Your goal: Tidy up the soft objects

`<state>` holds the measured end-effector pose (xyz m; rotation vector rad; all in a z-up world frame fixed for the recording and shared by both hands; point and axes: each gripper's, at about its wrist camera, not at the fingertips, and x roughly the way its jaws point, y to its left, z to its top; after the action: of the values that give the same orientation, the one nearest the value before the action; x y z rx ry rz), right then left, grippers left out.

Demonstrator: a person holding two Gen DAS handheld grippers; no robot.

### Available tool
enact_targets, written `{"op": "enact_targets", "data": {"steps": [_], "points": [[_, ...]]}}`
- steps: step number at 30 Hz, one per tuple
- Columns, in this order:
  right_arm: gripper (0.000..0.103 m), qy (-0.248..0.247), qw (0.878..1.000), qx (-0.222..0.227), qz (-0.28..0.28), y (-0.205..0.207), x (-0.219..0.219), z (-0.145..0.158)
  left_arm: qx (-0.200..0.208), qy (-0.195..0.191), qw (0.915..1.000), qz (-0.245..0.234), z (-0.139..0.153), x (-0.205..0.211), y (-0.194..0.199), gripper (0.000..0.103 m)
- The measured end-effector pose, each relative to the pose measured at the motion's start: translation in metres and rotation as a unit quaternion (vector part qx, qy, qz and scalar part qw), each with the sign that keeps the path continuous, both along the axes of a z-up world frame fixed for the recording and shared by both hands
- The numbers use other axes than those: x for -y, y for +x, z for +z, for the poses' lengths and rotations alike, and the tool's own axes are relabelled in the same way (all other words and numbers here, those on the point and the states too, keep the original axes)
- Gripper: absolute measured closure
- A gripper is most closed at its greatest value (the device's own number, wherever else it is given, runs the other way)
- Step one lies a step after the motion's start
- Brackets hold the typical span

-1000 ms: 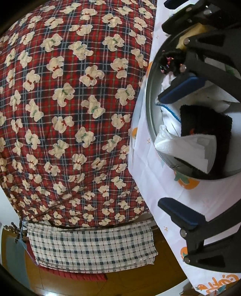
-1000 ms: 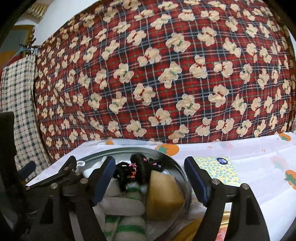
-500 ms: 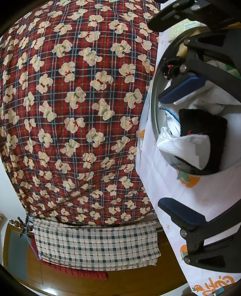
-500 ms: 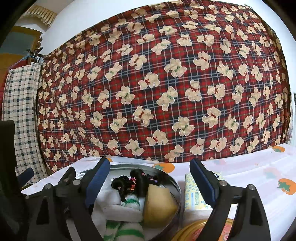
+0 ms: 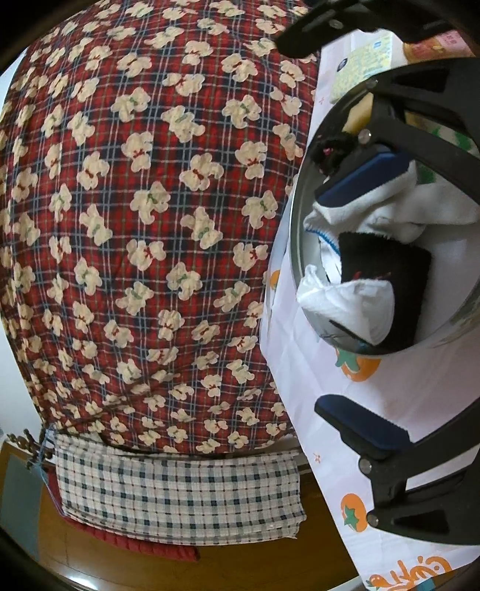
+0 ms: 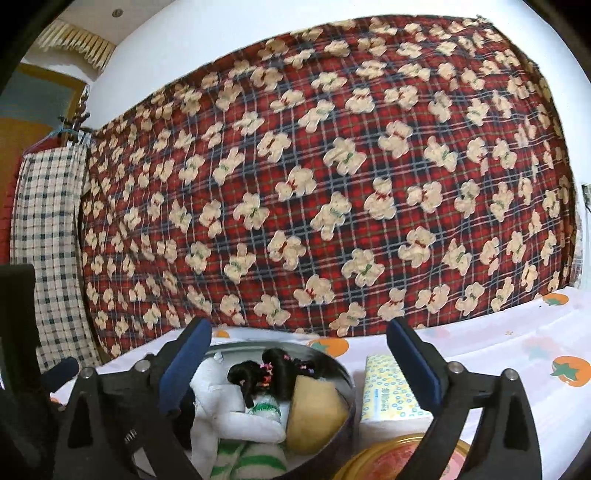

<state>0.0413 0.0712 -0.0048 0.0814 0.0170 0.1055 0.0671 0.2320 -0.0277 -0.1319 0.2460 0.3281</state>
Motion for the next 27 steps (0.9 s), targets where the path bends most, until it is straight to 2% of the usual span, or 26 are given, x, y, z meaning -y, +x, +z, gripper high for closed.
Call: {"op": "enact_targets", "data": {"steps": [5,10,17,27], "points": [[0.001,0.021,0.999,0.033,-0.010,-0.014,0.010,0.002,0.007,0.018,0.9998,-0.003,0.002,0.012,-0.011,0.000],[0.000,0.015,0.999,0.027,-0.009,-0.015,0.009,0.003,0.013,0.025,0.9995,0.011,0.004,0.014,-0.017,0.000],[0.001,0.024,0.999,0.027,-0.018,-0.017,0.013,0.002,0.026,0.008,0.9994,0.023,0.005,0.006,-0.026,0.000],[0.001,0.027,0.999,0.021,-0.020,-0.016,0.016,0.001,0.018,0.014,0.9993,0.031,0.003,0.008,-0.023,0.000]]}}
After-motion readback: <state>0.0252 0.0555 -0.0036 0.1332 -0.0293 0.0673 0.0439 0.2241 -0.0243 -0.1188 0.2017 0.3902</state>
